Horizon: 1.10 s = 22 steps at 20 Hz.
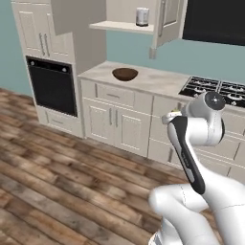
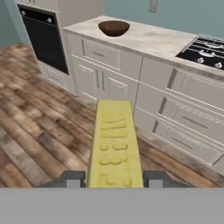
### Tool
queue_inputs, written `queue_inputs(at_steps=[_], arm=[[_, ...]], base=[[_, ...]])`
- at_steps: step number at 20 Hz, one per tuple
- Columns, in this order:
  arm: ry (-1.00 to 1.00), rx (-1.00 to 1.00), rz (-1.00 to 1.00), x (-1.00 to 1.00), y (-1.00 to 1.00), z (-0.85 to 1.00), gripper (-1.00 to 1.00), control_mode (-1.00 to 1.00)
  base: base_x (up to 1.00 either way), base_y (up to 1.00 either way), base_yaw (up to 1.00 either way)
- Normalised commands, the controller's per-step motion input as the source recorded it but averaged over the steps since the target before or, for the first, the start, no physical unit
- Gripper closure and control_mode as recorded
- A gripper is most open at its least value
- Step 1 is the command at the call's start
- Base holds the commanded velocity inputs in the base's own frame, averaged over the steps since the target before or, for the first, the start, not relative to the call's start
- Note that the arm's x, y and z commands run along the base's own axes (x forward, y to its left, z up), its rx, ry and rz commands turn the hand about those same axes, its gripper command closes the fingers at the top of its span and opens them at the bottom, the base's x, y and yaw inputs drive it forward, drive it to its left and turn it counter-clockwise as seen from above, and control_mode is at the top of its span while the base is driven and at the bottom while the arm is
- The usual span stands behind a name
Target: Pick the egg and butter from the fridge and place them by the bowl for mixing.
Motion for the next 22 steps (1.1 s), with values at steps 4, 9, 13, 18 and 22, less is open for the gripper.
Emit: queue_inputs(at_steps=[4, 9, 13, 18, 22], arm=[[0.00, 0.00, 0.00, 0.00, 0.00, 0.00, 1.00, 1.00], [0.00, 0.00, 0.00, 0.00, 0.00, 0.00, 1.00, 1.00], [0.00, 0.00, 0.00, 0.00, 0.00, 0.00, 1.00, 1.00], [0.00, 0.00, 0.00, 0.00, 0.00, 0.00, 1.00, 1.00], [0.00, 0.00, 0.00, 0.00, 0.00, 0.00, 1.00, 1.00]], base=[[0.81, 0.38, -0.22], [0.77, 0.42, -0.23], [0.75, 0.44, -0.21], [0.74, 0.43, -0.24], [0.73, 0.38, -0.34]])
